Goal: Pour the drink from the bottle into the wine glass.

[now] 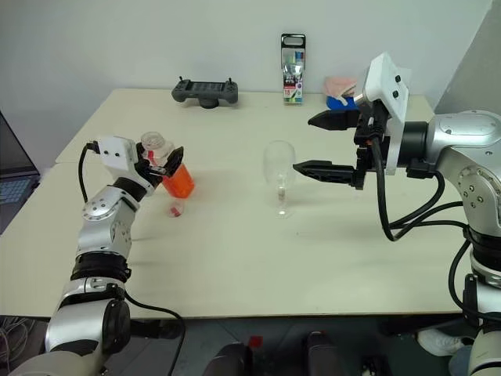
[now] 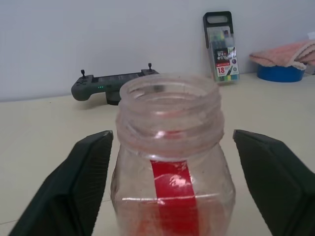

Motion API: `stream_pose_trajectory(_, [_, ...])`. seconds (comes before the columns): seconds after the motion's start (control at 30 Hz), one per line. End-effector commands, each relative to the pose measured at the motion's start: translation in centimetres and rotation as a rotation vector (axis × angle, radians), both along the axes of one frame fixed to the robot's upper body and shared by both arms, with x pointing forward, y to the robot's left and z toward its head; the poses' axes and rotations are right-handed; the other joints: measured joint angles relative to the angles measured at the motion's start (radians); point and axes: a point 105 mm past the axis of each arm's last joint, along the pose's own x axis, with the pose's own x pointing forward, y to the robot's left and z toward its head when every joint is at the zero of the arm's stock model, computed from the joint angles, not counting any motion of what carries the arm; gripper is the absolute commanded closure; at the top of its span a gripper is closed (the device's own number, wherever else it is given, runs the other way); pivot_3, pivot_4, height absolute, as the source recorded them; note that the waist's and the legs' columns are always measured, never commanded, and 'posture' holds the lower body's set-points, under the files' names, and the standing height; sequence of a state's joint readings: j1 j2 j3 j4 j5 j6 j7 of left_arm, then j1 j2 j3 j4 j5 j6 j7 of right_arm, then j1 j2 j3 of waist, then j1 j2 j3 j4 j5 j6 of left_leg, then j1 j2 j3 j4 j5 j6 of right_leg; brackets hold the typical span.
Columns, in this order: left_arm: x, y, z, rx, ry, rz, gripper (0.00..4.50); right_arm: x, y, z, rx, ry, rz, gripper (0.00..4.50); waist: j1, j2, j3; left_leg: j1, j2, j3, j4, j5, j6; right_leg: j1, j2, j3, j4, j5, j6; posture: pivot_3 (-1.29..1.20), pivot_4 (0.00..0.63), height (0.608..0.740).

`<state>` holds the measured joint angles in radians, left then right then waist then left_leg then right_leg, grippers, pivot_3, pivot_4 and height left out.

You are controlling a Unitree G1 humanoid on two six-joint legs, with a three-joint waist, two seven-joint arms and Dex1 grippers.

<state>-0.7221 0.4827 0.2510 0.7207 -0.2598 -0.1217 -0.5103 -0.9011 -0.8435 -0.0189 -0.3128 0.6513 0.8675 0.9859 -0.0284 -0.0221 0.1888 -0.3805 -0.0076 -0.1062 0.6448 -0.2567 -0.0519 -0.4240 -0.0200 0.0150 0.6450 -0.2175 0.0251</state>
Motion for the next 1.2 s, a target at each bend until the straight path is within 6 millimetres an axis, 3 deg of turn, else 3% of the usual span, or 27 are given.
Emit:
stream_pose_trajectory(0.03, [0.1, -0.1, 1.6, 0.02, -0.065, -0.007, 1.62, -0.6, 0.3, 1.0, 0.008, -0.048, 0.013, 0.0, 0.0, 0.0, 0.0, 0.0, 0.0, 0.0, 0.0, 0.0, 0.0, 0.0, 0.0, 0.0, 0.0, 0.0, 0.0, 0.0, 0.15, 0.74])
stream_pose_trajectory(0.13, [-0.2, 0.3, 2.0, 0.028, -0.083, -0.008, 2.55, -0.6, 0.2, 1.2, 0.017, -0.045, -0.002, 0.0, 0.0, 0.0, 0.0, 0.0, 0.0, 0.0, 0.0, 0.0, 0.0, 0.0, 0.0, 0.0, 0.0, 0.0, 0.0, 0.0, 0.15, 0.74])
stream_pose_trajectory(0.17, [-0.3, 0.4, 2.2, 0.03, -0.091, -0.008, 2.65, -0.5, 0.2, 1.4, 0.024, -0.043, -0.012, 0.0, 0.0, 0.0, 0.0, 0.0, 0.0, 0.0, 0.0, 0.0, 0.0, 0.0, 0.0, 0.0, 0.0, 0.0, 0.0, 0.0, 0.15, 0.74])
stream_pose_trajectory(0.3, [-1.0, -0.4, 4.8, 0.079, -0.147, -0.089, 2.65, -1.0, -1.1, 0.3, 0.035, 0.014, -0.073, 0.0, 0.001, -0.001, 0.0, -0.001, 0.0, -0.001, 0.0, 0.0, 0.0, 0.0, 0.0, -0.001, 0.0, 0.001, -0.001, 0.0, 0.15, 0.74])
stream_pose_trajectory(0.4, [-1.1, -2.8, 8.4, 0.179, -0.195, -0.198, 2.65, -0.9, -2.4, -2.1, 0.119, 0.098, -0.135, 0.0, 0.007, -0.004, 0.0, -0.002, 0.0, -0.002, 0.0, 0.0, 0.0, 0.0, 0.0, -0.002, 0.0, 0.003, -0.004, 0.0, 0.15, 0.74])
stream_pose_trajectory(0.43, [-1.1, -3.9, 9.0, 0.276, -0.198, -0.234, 2.66, -0.4, -2.7, -2.2, 0.229, 0.094, -0.164, 0.0, 0.01, -0.004, 0.001, -0.002, 0.0, -0.002, 0.0, 0.0, 0.0, 0.0, 0.0, -0.002, 0.0, 0.003, -0.004, 0.0, 0.15, 0.74])
stream_pose_trajectory(0.53, [-0.7, -5.6, 9.3, 0.423, -0.2, -0.274, 2.66, 2.3, -4.1, -1.9, 0.443, 0.015, -0.407, 0.0, 0.009, -0.004, 0.0, -0.002, -0.001, 0.0, 0.001, 0.0, 0.0, 0.0, 0.0, 0.0, 0.001, 0.003, -0.004, 0.0, 0.15, 0.74])
stream_pose_trajectory(0.6, [-0.3, -6.9, 9.6, 0.466, -0.22, -0.303, 2.66, 2.7, -4.4, -2.0, 0.539, 0.009, -0.479, 0.0, 0.009, -0.003, 0.0, 0.0, -0.001, 0.001, 0.001, 0.0, 0.0, 0.0, 0.0, 0.002, 0.001, 0.003, -0.001, 0.0, 0.15, 0.74])
stream_pose_trajectory(0.7, [0.1, -10.3, 9.7, 0.533, -0.278, -0.38, 2.66, 0.8, -3.0, -3.5, 0.502, -0.023, -0.428, 0.0, 0.013, -0.003, 0.0, -0.001, -0.001, 0.0, 0.0, 0.0, 0.0, 0.0, 0.0, 0.001, 0.0, 0.002, 0.001, 0.0, 0.15, 0.74])
stream_pose_trajectory(0.77, [0.3, -11.8, 9.6, 0.582, -0.306, -0.418, 2.66, 0.7, -3.4, -3.9, 0.58, -0.011, -0.472, 0.0, 0.011, -0.003, 0.0, -0.001, -0.001, 0.0, 0.0, 0.0, 0.0, 0.0, 0.0, 0.0, 0.0, 0.002, 0.0, 0.0, 0.15, 0.74])
stream_pose_trajectory(1.07, [0.7, -15.8, 10.7, 0.697, -0.427, -0.496, 2.66, -2.9, -0.5, -9.1, 0.404, 0.025, -0.399, 0.0, -0.004, -0.003, 0.001, -0.002, 0.0, 0.0, 0.0, 0.0, 0.001, -0.001, 0.001, 0.001, 0.001, 0.001, 0.002, 0.0, 0.15, 0.74])
stream_pose_trajectory(1.2, [0.6, -16.4, 10.9, 0.754, -0.46, -0.507, 2.66, -2.9, -0.9, -10.4, 0.376, 0.033, -0.441, 0.0, -0.005, -0.003, 0.001, 0.0, -0.001, 0.001, 0.001, 0.0, 0.001, 0.0, 0.001, 0.002, 0.001, 0.001, 0.002, 0.0, 0.15, 0.74])
